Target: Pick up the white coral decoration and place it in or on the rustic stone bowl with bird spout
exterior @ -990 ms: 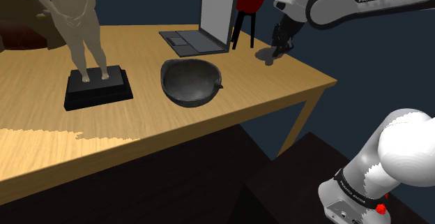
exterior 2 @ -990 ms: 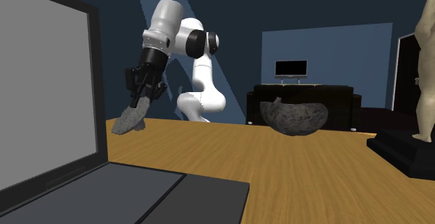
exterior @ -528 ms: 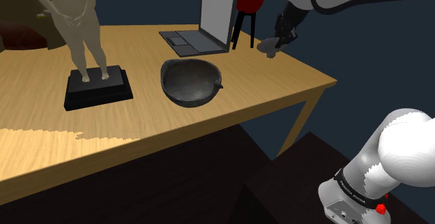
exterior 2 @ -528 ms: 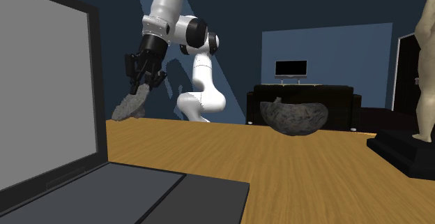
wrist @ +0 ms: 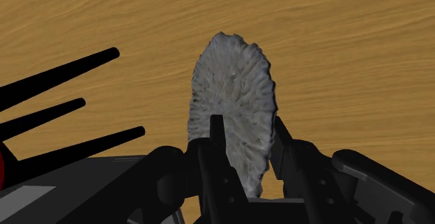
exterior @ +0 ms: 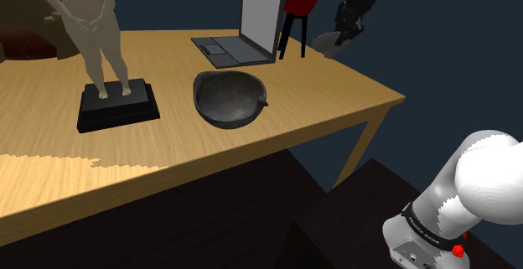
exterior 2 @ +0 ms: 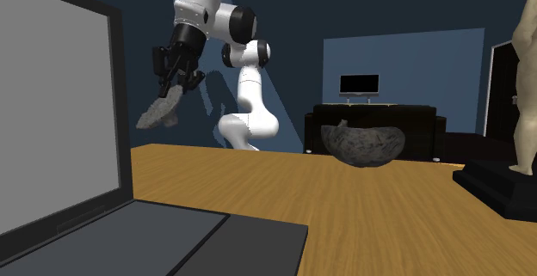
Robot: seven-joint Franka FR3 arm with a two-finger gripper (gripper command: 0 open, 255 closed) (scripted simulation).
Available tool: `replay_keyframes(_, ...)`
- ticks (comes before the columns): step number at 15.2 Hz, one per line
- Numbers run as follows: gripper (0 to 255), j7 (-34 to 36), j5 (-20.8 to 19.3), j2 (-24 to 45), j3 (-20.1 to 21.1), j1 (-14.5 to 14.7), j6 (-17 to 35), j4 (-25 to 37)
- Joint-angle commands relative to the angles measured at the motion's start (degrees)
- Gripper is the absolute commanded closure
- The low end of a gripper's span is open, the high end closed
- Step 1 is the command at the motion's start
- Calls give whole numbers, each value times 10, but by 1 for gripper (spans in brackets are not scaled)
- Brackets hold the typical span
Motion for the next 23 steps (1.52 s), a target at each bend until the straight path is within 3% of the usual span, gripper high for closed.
replay_keyframes(1,255,-2,2,2,2,1,-15,17)
replay_keyframes(15,255,-22,16,23,8,6,-111,136)
replay_keyframes(23,255,87,20,24,99,33,-148,146)
